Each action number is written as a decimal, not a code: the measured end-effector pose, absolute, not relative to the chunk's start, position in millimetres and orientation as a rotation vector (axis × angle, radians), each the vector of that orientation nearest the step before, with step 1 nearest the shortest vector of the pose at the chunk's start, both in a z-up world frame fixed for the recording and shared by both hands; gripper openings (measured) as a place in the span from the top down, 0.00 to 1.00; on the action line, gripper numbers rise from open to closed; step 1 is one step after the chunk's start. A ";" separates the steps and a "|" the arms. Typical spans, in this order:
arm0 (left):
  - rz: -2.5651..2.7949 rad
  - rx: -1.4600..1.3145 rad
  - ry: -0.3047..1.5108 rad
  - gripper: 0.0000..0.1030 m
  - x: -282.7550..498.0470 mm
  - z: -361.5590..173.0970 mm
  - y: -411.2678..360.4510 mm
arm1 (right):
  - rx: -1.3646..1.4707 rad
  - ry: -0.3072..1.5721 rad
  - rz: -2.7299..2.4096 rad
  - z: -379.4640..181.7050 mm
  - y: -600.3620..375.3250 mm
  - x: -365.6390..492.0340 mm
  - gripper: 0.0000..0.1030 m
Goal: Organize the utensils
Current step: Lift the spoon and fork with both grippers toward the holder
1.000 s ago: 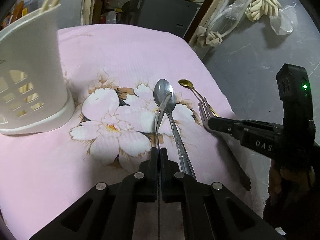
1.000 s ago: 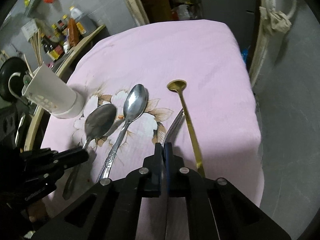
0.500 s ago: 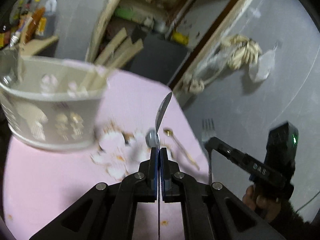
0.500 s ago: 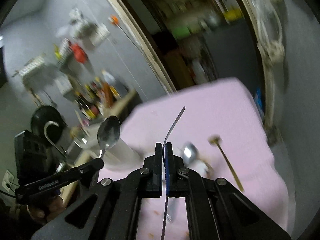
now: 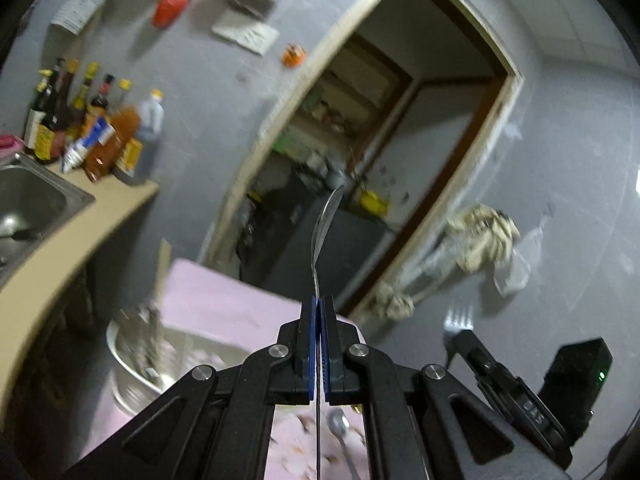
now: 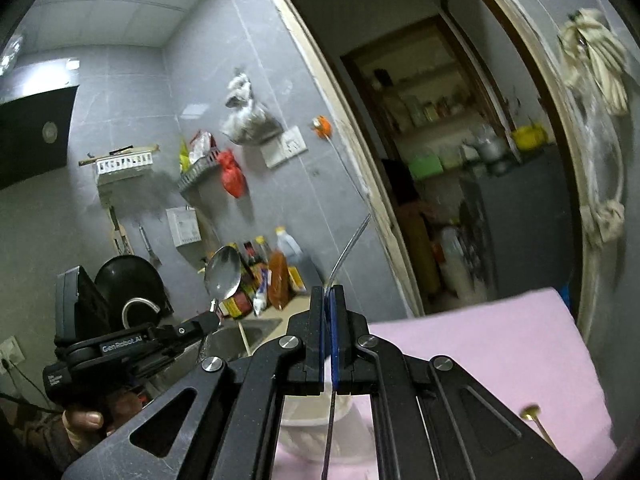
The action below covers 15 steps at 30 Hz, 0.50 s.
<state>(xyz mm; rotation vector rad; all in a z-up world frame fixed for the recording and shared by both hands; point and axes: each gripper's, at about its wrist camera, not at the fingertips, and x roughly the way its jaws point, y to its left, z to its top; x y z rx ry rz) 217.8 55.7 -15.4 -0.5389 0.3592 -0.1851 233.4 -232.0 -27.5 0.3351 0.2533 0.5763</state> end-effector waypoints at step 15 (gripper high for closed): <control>-0.041 -0.593 0.228 0.97 255.6 -42.7 115.7 | 0.387 0.150 0.552 -27.0 -171.3 275.7 0.98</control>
